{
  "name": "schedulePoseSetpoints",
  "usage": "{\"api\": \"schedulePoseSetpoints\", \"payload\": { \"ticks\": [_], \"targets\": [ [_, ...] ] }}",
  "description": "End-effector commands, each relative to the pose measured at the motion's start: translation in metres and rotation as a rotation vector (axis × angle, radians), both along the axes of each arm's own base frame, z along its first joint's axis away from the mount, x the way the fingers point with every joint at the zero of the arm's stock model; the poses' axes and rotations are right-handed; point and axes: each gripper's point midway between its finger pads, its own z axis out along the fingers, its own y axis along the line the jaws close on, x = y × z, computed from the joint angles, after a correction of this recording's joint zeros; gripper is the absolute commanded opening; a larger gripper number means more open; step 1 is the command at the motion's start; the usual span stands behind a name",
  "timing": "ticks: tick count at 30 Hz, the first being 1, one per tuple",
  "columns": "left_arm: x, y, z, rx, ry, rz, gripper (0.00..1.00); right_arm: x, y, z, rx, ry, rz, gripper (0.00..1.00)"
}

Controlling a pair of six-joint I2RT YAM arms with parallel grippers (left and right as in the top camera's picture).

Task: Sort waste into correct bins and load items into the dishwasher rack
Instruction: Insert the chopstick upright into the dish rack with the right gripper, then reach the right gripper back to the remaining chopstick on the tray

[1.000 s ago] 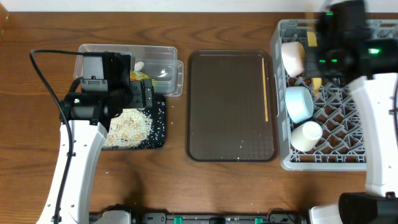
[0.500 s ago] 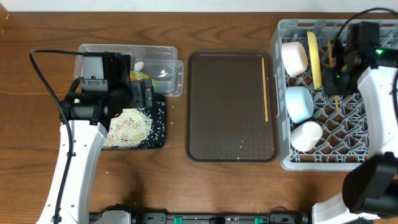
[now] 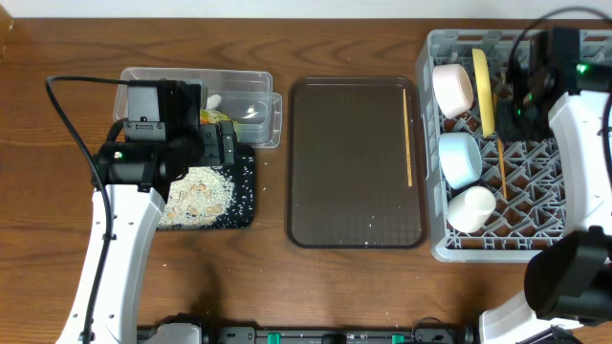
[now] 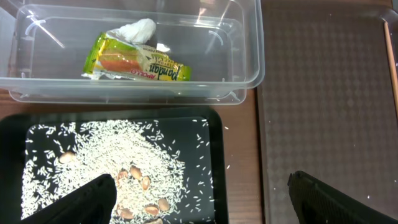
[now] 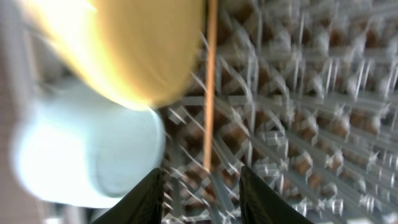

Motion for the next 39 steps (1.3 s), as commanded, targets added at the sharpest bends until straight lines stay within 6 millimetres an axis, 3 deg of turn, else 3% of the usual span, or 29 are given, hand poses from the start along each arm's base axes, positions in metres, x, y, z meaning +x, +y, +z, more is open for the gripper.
{"api": "schedulePoseSetpoints", "payload": {
  "ticks": [1,3,6,10,12,17,21,26,34,39],
  "targets": [
    [0.004,0.002,0.007,0.007,-0.018,0.003,0.91,0.023,0.056,0.045,0.145,-0.135,0.131,0.4],
    [0.004,0.002,0.007,0.007,-0.018,0.003,0.91,0.03,0.096,0.065,0.203,-0.195,0.229,0.44],
    [0.004,0.002,0.007,0.007,-0.018,0.003,0.91,0.036,0.149,0.074,0.239,-0.248,0.304,0.43],
    [0.004,0.002,0.007,0.007,-0.018,0.003,0.91,0.038,0.209,0.056,0.223,-0.255,0.343,0.44],
    [0.004,0.002,0.007,0.007,-0.018,0.003,0.91,0.04,0.219,0.039,0.176,-0.243,0.298,0.46],
    [0.004,0.002,0.007,0.007,-0.018,0.003,0.91,0.039,0.226,-0.021,0.047,-0.133,0.166,0.46],
    [0.004,0.002,0.007,0.007,-0.018,0.003,0.91,0.033,0.219,-0.069,-0.004,-0.006,0.101,0.46],
    [0.004,0.002,0.007,0.007,-0.018,0.003,0.91,0.026,0.205,-0.11,-0.056,0.114,0.055,0.45],
    [0.004,0.002,0.007,0.007,-0.018,0.003,0.91,0.026,0.168,-0.125,-0.177,0.147,-0.045,0.45],
    [0.004,0.002,0.007,0.007,-0.018,0.003,0.92,0.027,0.159,-0.132,-0.166,0.158,-0.07,0.45]
  ]
}}
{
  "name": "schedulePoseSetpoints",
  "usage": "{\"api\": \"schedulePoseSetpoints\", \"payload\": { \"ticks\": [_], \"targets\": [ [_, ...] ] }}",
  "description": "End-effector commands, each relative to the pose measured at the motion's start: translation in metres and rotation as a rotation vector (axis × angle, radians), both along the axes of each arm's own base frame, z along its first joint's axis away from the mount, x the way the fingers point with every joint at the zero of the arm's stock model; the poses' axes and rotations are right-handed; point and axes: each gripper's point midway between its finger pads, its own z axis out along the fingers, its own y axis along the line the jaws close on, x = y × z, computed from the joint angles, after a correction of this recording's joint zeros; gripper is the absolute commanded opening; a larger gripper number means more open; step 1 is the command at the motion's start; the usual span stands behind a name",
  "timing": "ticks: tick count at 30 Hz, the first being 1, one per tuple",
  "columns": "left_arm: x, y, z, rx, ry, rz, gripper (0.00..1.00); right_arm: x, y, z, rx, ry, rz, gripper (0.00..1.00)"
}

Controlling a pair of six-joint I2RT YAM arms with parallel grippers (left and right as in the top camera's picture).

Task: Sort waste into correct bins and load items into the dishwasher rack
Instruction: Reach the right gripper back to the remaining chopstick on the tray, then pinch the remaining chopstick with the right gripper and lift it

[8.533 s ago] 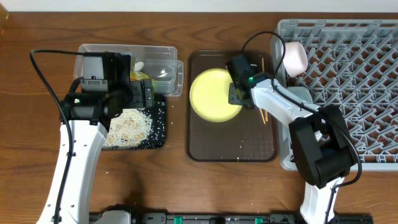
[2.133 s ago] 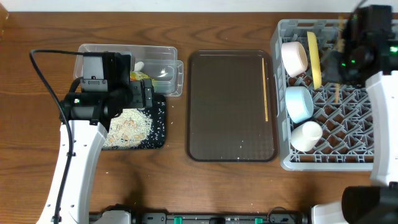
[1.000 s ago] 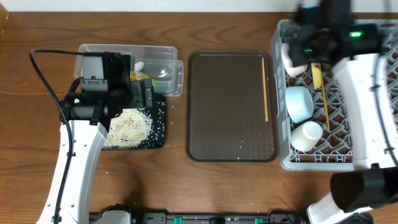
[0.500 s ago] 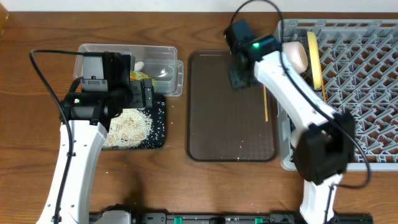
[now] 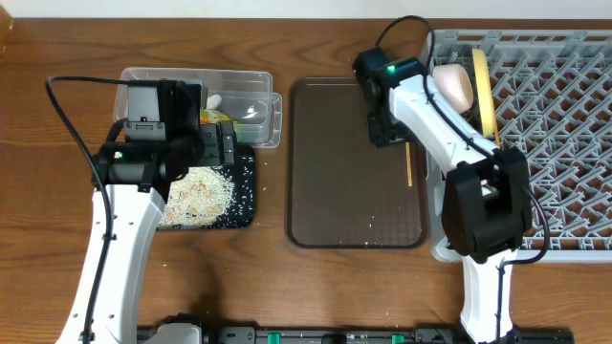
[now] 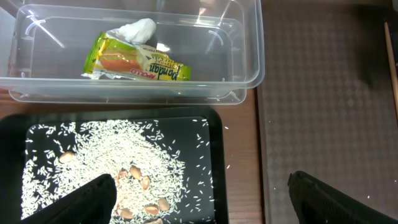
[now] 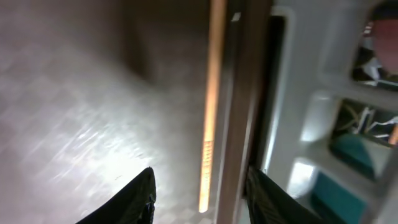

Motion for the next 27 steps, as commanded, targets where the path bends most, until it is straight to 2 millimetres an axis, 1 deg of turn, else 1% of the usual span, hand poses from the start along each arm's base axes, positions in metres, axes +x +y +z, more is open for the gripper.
{"api": "schedulePoseSetpoints", "payload": {
  "ticks": [1,5,9,14,23,27],
  "targets": [
    [0.004,0.002,0.007,0.008,-0.018,0.004,0.91,0.0,-0.013,-0.012,-0.027,0.008,-0.047,0.45],
    [0.004,0.002,0.007,0.008,-0.018,0.004,0.91,-0.003,-0.015,-0.022,-0.025,0.016,-0.05,0.44],
    [0.003,0.002,0.007,0.007,-0.018,0.003,0.91,-0.008,-0.021,-0.037,-0.027,0.03,-0.06,0.44],
    [0.003,0.002,0.007,0.007,-0.018,0.003,0.91,-0.016,-0.024,-0.051,0.01,0.059,-0.081,0.43],
    [0.003,0.002,0.007,0.007,-0.018,0.003,0.91,-0.028,-0.012,-0.069,0.095,0.11,-0.059,0.35],
    [0.003,0.002,0.007,0.007,-0.018,0.003,0.91,-0.041,-0.006,-0.08,0.137,0.157,-0.035,0.28]
  ]
}}
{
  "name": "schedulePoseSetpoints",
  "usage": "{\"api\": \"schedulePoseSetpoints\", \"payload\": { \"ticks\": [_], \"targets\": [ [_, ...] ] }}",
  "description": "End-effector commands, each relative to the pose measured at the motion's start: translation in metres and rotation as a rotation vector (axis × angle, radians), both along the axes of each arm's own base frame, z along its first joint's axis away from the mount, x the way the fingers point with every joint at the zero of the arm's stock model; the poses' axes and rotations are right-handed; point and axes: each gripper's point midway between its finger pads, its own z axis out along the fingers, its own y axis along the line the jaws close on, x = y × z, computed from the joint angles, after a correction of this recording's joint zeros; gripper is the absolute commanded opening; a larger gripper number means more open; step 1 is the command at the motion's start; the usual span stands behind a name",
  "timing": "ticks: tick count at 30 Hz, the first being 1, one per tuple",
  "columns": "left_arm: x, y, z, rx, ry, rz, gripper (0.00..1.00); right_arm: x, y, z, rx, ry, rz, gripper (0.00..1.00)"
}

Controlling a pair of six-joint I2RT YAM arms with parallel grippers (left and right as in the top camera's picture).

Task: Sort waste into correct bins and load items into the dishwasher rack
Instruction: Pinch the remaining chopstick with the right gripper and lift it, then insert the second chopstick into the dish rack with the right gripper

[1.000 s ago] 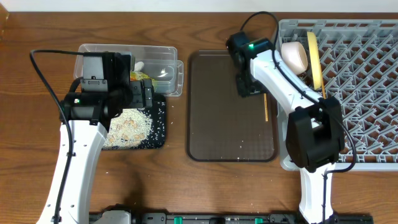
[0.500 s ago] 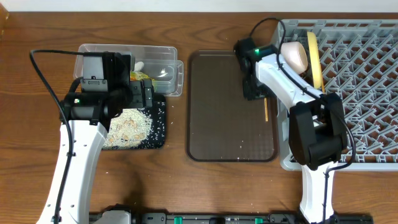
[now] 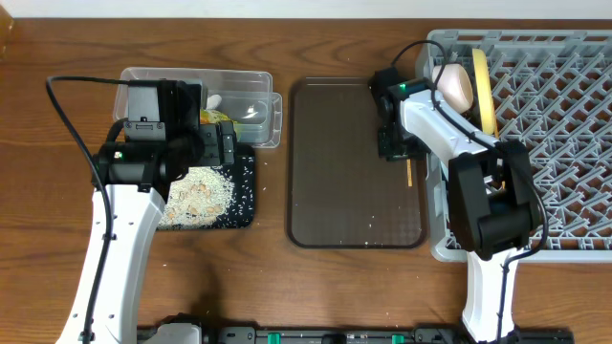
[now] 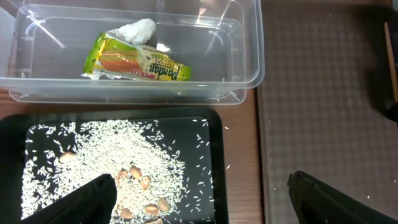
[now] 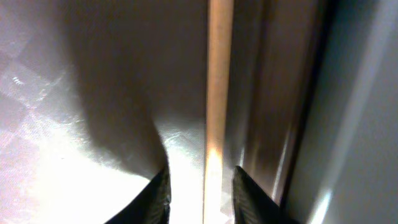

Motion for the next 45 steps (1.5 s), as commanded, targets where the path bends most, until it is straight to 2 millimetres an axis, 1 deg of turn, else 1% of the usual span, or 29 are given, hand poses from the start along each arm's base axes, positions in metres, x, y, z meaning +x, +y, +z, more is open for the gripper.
{"api": "schedulePoseSetpoints", "payload": {
  "ticks": [1,4,6,8,9,11,12,16,18,20,22,25,26,27,29,31,33,34,35,37,39,42,45],
  "targets": [
    [0.003,0.002,0.007,0.008,-0.017,0.004,0.91,-0.025,0.009,-0.024,0.077,0.105,0.02,0.26],
    [0.003,0.002,0.007,0.007,-0.017,0.003,0.91,-0.03,0.019,-0.026,0.133,0.133,0.058,0.23],
    [0.003,0.002,0.007,0.007,-0.017,0.003,0.91,-0.03,0.024,-0.027,0.162,0.139,0.088,0.23],
    [0.003,0.002,0.007,0.007,-0.017,0.003,0.91,-0.03,0.028,-0.027,0.171,0.136,0.102,0.2],
    [0.003,0.002,0.007,0.008,-0.017,0.004,0.91,-0.029,0.03,-0.027,0.171,0.134,0.105,0.16],
    [0.003,0.002,0.007,0.007,-0.017,0.003,0.91,-0.029,0.033,-0.027,0.173,0.128,0.115,0.03],
    [0.003,0.002,0.007,0.007,-0.017,0.003,0.91,-0.028,0.035,-0.027,0.174,0.123,0.119,0.01],
    [0.003,0.002,0.007,0.008,-0.017,0.004,0.91,-0.023,0.038,-0.026,0.18,0.104,0.139,0.01],
    [0.003,0.002,0.007,0.008,-0.017,0.004,0.91,-0.018,0.041,-0.018,0.187,0.092,0.139,0.01],
    [0.003,0.002,0.007,0.007,-0.017,0.003,0.91,-0.011,0.044,-0.003,0.2,0.07,0.143,0.01],
    [0.003,0.002,0.007,0.007,-0.017,0.003,0.91,-0.001,0.049,0.024,0.215,0.03,0.162,0.01],
    [0.003,0.002,0.007,0.008,-0.017,0.004,0.91,0.014,0.052,0.086,0.226,-0.073,0.219,0.01],
    [0.003,0.002,0.007,0.008,-0.017,0.004,0.91,0.018,0.048,0.111,0.21,-0.122,0.233,0.01],
    [0.003,0.002,0.007,0.007,-0.017,0.003,0.91,0.021,0.043,0.131,0.188,-0.162,0.234,0.01],
    [0.003,0.002,0.007,0.008,-0.017,0.004,0.91,0.021,0.026,0.172,0.137,-0.248,0.221,0.01],
    [0.003,0.002,0.007,0.008,-0.017,0.004,0.91,0.017,0.003,0.21,0.088,-0.333,0.188,0.01],
    [0.003,0.002,0.007,0.007,-0.017,0.003,0.91,0.011,-0.019,0.233,0.054,-0.379,0.15,0.01],
    [0.003,0.002,0.007,0.008,-0.017,0.004,0.91,0.005,-0.035,0.243,0.034,-0.394,0.118,0.01],
    [0.003,0.002,0.007,0.007,-0.017,0.003,0.91,0.001,-0.05,0.25,0.025,-0.399,0.09,0.01],
    [0.003,0.002,0.007,0.007,-0.017,0.003,0.91,-0.008,-0.078,0.254,0.005,-0.381,0.049,0.01],
    [0.003,0.002,0.007,0.007,-0.017,0.003,0.91,-0.016,-0.104,0.25,-0.021,-0.333,0.033,0.01],
    [0.003,0.002,0.007,0.007,-0.017,0.003,0.91,-0.025,-0.135,0.233,-0.047,-0.26,0.028,0.01],
    [0.003,0.002,0.007,0.007,-0.017,0.003,0.91,-0.025,-0.156,0.211,-0.057,-0.223,0.022,0.01]
  ]
}}
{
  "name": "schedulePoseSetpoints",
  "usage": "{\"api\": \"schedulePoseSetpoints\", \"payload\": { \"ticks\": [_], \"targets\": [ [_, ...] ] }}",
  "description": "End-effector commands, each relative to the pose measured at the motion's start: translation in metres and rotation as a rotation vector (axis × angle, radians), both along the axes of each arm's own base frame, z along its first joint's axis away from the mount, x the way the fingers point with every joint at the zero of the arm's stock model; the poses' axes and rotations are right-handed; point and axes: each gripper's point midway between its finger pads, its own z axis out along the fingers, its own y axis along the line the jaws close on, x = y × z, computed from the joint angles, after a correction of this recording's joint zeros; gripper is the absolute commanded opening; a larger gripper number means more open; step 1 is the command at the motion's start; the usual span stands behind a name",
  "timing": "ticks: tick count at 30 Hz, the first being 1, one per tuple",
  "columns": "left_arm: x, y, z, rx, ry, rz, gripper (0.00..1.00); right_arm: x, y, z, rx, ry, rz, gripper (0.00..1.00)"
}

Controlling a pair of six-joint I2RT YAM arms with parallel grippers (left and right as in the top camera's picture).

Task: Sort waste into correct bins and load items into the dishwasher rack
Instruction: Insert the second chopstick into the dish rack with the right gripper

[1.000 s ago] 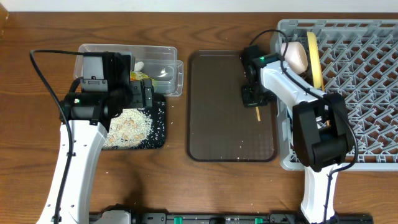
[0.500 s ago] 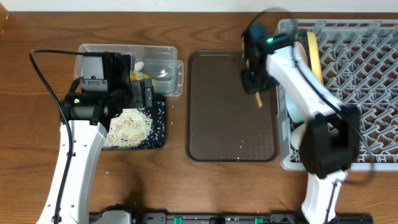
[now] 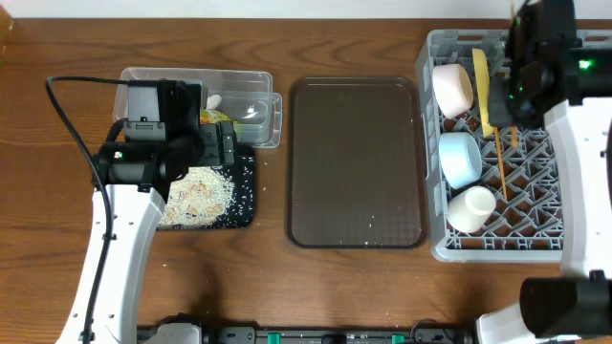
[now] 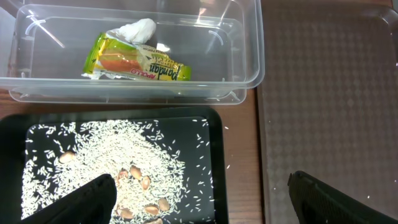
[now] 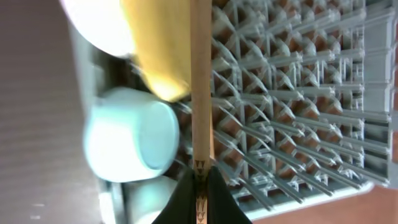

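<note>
My right gripper (image 5: pixel 200 179) is shut on a wooden chopstick (image 5: pixel 200 93), held above the grey dishwasher rack (image 3: pixel 574 205). Below it in the rack are a yellow plate (image 3: pixel 484 91), a light blue bowl (image 3: pixel 461 158), a peach cup (image 3: pixel 453 88) and a white cup (image 3: pixel 471 208). Another chopstick (image 3: pixel 499 162) lies in the rack. My left gripper (image 4: pixel 202 202) hangs open over the right edge of a black tray of rice and nuts (image 4: pixel 124 168). Behind it, a clear bin (image 4: pixel 249 62) holds a green wrapper (image 4: pixel 137 62) and a white tissue (image 4: pixel 137 30).
A brown serving tray (image 3: pixel 356 162) lies in the middle of the wooden table, between the bins and the rack, with a few crumbs near its front edge. The rack's right half is bare grid.
My right gripper was low at the brown tray's right edge, open around the chopstick. Now it is shut on that chopstick above the rack, and the chopstick is gone from the tray. The left arm has not moved.
My right gripper was open over the rack, with one chopstick in the rack and another on the brown tray. Then it was over the tray's right edge, then straddling the chopstick there. Now it holds that chopstick above the rack. The left gripper stayed open.
</note>
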Motion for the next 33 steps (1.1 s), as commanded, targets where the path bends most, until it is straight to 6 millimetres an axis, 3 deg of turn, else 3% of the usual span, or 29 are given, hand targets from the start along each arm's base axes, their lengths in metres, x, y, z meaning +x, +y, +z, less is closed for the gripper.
{"api": "schedulePoseSetpoints", "payload": {
  "ticks": [1,9,17,21,22,25,26,30,33],
  "targets": [
    [0.003,0.002,0.007,0.007,-0.018,0.003,0.91,-0.002,-0.02,-0.034,-0.03,0.091,0.061,0.01],
    [0.004,0.002,0.007,0.008,-0.018,0.003,0.91,-0.01,-0.034,-0.094,-0.041,0.186,0.189,0.01],
    [0.003,0.002,0.007,0.008,-0.018,0.003,0.91,-0.024,-0.035,-0.127,0.011,0.221,0.157,0.01],
    [0.003,0.002,0.007,0.007,-0.018,0.003,0.91,-0.023,-0.035,-0.129,0.02,0.207,0.12,0.01],
    [0.003,0.002,0.007,0.007,-0.018,0.003,0.91,-0.022,-0.035,-0.129,0.022,0.205,0.12,0.04],
    [0.003,0.002,0.007,0.007,-0.017,0.003,0.91,-0.021,-0.035,-0.129,0.022,0.201,0.117,0.54],
    [0.004,0.002,0.007,0.007,-0.018,0.003,0.91,-0.02,-0.036,-0.129,0.023,0.194,0.105,0.59],
    [0.003,0.002,0.007,0.007,-0.018,0.003,0.91,-0.008,-0.036,-0.12,0.033,0.134,0.064,0.63],
    [0.003,0.002,0.007,0.007,-0.018,0.003,0.91,0.005,-0.026,-0.1,0.086,0.065,0.086,0.64]
  ]
}}
